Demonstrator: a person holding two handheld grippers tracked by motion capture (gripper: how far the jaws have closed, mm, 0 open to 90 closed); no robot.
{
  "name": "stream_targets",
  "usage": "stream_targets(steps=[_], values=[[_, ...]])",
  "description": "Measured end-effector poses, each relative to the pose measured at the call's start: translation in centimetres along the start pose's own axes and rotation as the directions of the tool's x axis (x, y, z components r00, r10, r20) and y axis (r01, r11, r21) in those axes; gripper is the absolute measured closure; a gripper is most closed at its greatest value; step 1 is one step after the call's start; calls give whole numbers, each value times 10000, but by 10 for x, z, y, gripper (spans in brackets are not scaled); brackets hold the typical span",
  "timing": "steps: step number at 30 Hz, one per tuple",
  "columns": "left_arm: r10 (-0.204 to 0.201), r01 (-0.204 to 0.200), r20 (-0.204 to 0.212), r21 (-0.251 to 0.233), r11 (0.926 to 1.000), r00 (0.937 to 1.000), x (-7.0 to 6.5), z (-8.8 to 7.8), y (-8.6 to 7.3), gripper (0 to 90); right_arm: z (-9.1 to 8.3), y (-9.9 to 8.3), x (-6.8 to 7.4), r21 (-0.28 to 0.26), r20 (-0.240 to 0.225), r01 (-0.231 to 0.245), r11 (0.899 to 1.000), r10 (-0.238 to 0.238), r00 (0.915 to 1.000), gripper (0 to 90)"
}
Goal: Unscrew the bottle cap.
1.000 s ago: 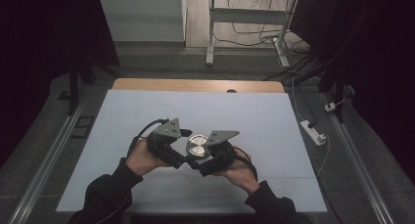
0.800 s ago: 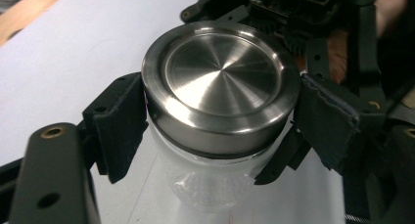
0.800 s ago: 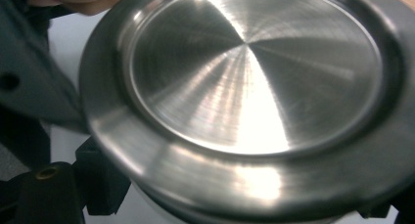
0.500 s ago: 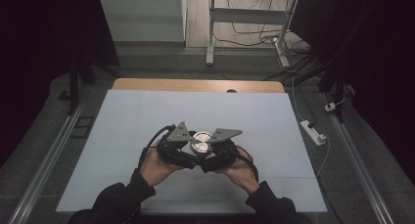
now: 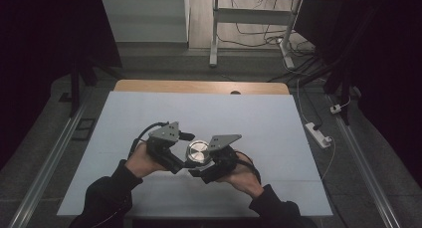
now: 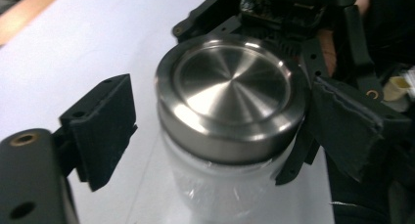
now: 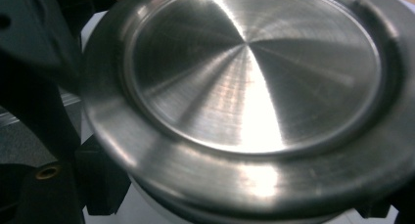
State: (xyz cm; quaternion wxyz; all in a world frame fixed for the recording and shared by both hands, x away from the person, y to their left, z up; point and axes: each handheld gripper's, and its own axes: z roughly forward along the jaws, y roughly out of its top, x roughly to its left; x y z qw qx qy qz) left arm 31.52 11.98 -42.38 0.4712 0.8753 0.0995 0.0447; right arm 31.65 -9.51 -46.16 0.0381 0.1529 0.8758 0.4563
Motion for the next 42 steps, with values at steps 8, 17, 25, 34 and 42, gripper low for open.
stream_targets(steps=[8,17,25,34,42], values=[[-1551,1592,-2250,2,9872,9619,-21,20,14,202,-3,-3,-9,-163,527,-478,9987,486,9974,152],[-1579,1536,-1099,-462,9870,9813,-14,4,20,120,-10,0,-9,-443,656,-487,9978,515,9965,152],[16,-20,-197,-203,9998,9998,-4,-14,6,180,-3,1,0,-159,167,-185,9997,187,9997,152],[-17,25,-421,182,9998,9991,-5,1,4,212,2,-1,1,77,235,-79,9999,77,9997,152],[-313,328,-1192,103,9994,9924,-9,8,7,213,1,-3,-5,37,500,-366,9993,364,9981,152]])
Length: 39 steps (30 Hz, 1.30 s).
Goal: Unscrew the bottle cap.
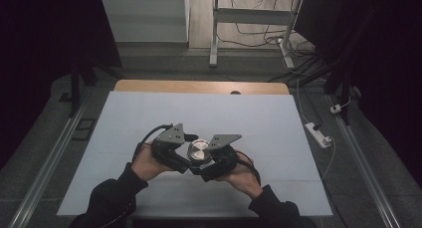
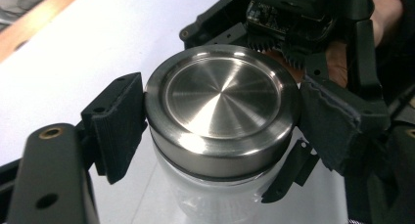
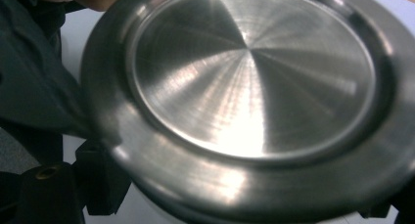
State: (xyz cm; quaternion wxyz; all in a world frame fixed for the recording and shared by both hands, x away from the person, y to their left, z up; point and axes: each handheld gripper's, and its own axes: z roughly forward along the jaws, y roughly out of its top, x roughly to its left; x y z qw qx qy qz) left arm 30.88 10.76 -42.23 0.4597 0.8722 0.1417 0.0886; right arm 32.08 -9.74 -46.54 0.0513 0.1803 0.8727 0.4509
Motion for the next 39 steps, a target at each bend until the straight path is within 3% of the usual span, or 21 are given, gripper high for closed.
stream_targets(steps=[6,10,15,18,22,23,28,30,32,34,39], values=[[2,-9,-404,-162,9999,9992,-6,-3,5,214,-5,3,0,-276,-12,-36,9996,35,10000,152],[-496,491,-507,-121,9987,9975,-6,-2,8,214,-6,3,0,-296,118,-16,9996,19,9999,152],[-560,585,-1075,202,9981,9926,-10,1,10,234,-5,1,-4,-136,702,-247,9996,256,9972,152],[-736,733,-649,-68,9973,9952,-7,-5,10,245,-7,0,-9,-179,898,-427,9989,442,9950,152],[-656,656,8,-282,9974,9978,-6,-13,11,258,-13,0,-14,-390,997,-631,9972,667,9928,153],[-601,602,45,-320,9977,9982,-6,-14,11,258,-14,1,-15,-417,1019,-616,9972,656,9926,152],[-575,536,-537,-705,9961,9969,-2,-24,11,214,-15,2,-13,-536,870,-591,9968,636,9942,152],[-527,500,-343,-768,9958,9980,1,-24,9,190,-13,2,-10,-515,726,-539,9972,576,9957,153],[-478,456,-270,-756,9961,9985,3,-23,7,174,-12,2,-8,-492,626,-522,9974,552,9965,153],[-295,296,26,-439,9986,9996,4,-16,5,149,-6,3,-1,-373,339,-361,9987,374,9987,152],[-24,37,763,-170,9998,9971,1,-6,5,144,2,3,10,-128,10,-45,9999,45,10000,152]])
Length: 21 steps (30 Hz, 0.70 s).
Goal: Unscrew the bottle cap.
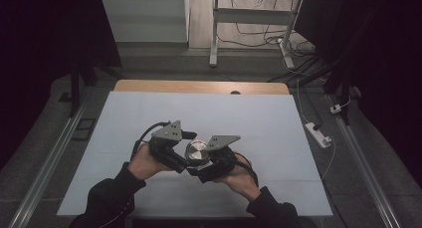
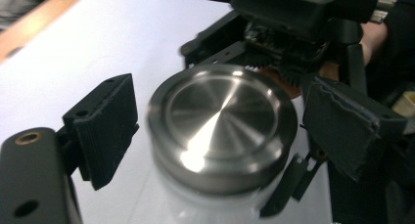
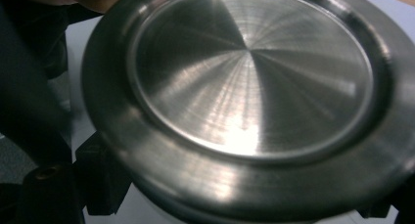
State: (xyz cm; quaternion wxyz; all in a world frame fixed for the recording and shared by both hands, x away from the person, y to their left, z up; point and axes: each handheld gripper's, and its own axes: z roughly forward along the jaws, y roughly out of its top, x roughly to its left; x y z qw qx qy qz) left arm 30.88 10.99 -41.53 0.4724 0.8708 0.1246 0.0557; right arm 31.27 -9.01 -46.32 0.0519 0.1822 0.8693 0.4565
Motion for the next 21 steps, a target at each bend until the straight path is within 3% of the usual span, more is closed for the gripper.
stream_targets(steps=[8,14,18,19,21], values=[[-181,181,-12,-28,9998,9998,-1,0,1,138,-4,2,-1,-212,-137,3,9998,-6,9999,152],[-64,67,-199,118,9999,9998,-3,3,0,121,-6,1,-4,-177,-54,-69,9998,68,10000,152],[-47,49,-97,202,9998,9999,-1,1,-1,121,-7,1,-5,-202,-18,-55,9998,55,10000,152],[-108,107,89,143,9998,9999,1,1,-1,120,-7,1,-6,-219,-56,-68,9997,67,10000,152],[44,-48,158,268,9996,9999,3,3,-2,110,-8,1,-6,-237,-200,-46,9997,41,9998,152]])
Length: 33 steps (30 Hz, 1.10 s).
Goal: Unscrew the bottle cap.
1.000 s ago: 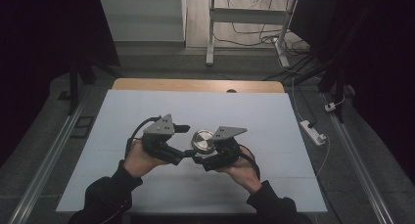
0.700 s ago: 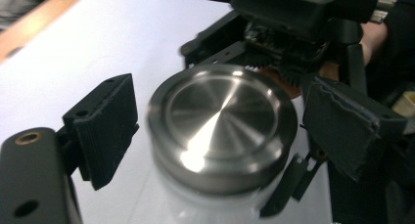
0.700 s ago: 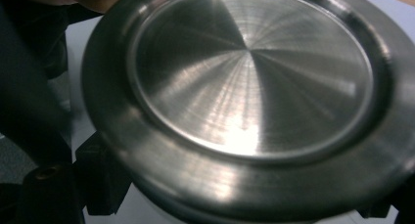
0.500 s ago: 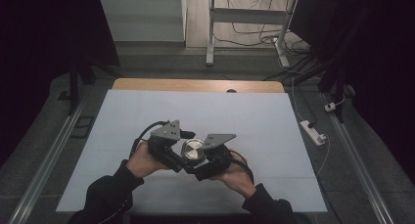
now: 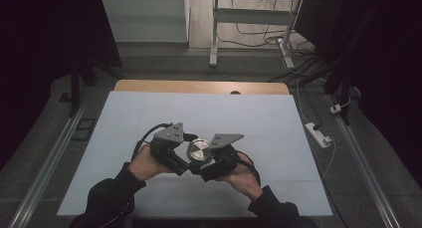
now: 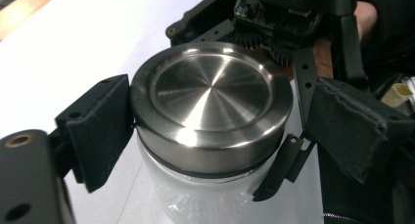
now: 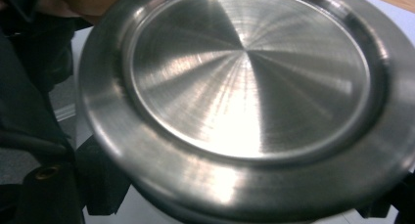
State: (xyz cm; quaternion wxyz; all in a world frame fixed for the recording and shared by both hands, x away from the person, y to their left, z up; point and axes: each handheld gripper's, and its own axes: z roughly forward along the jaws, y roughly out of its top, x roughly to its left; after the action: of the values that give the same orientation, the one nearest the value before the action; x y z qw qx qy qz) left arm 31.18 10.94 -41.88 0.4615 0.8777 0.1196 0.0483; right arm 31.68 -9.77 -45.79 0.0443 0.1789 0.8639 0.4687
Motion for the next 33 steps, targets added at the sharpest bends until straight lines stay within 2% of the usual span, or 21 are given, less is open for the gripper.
stream_targets(steps=[2,6,8,10,12,14,15,16,17,18,19,20,21,22,23,24,25,26,29,33], values=[[103,-104,53,55,9999,9999,2,2,-1,108,-1,1,1,25,-206,28,10000,-27,9998,153],[321,-306,640,-242,9992,9974,3,2,-3,147,0,2,5,30,-577,232,9997,-230,9981,153],[483,-467,643,-252,9986,9968,2,2,-4,179,1,3,8,37,-673,274,9996,-271,9974,152],[436,-420,584,-287,9987,9973,2,3,-4,185,1,3,8,73,-626,318,9995,-313,9975,152],[-47,47,-14,-470,9989,10000,0,6,-3,187,0,3,6,22,-457,202,9998,-201,9988,152],[-571,531,-687,-584,9969,9960,-3,11,0,187,-1,3,2,-45,-150,-14,10000,13,9999,152],[-904,840,-1105,-610,9946,9897,-6,14,1,187,-2,2,0,-78,31,-151,9999,151,9999,152],[-1232,1146,-1579,-622,9915,9797,-9,18,3,186,-2,1,-2,-101,221,-314,9995,316,9993,152],[-1232,1146,-1579,-622,9915,9797,-9,18,3,185,-2,1,-2,-101,221,-314,9995,316,9993,152],[-1574,1491,-2310,-532,9874,9601,-15,25,7,183,-2,0,-6,-48,694,-601,9982,603,9958,153],[-1540,1462,-2401,-502,9880,9585,-16,27,9,178,-2,-1,-6,-53,762,-655,9978,657,9949,152],[-1529,1451,-2242,-511,9881,9625,-15,26,9,174,-3,-2,-7,-76,737,-700,9975,704,9948,152],[-1529,1451,-2242,-511,9881,9625,-15,26,9,168,-3,-2,-7,-93,651,-736,9972,740,9951,152],[-1581,1480,-1868,-669,9867,9696,-13,22,9,151,-5,-2,-7,-114,598,-664,9977,669,9960,153],[-1719,1628,-735,-1153,9799,9824,-4,11,7,130,-6,-1,-6,-146,570,-583,9982,590,9966,153],[-1790,1752,-201,-1235,9768,9837,0,5,7,104,-8,0,-6,-217,499,-519,9984,529,9974,153],[-1710,1713,141,-1384,9754,9852,3,-1,6,85,-9,1,-6,-288,384,-459,9985,470,9982,153],[-1500,1545,417,-1443,9774,9878,5,-7,4,85,-11,2,-6,-346,228,-406,9986,414,9989,152],[-790,911,943,-1324,9870,9924,10,-17,0,83,-13,4,-4,-365,-206,-114,9993,106,9997,152],[-145,240,1118,-840,9962,9936,11,-16,-5,108,-9,5,1,-243,-639,280,9993,-295,9975,152]])
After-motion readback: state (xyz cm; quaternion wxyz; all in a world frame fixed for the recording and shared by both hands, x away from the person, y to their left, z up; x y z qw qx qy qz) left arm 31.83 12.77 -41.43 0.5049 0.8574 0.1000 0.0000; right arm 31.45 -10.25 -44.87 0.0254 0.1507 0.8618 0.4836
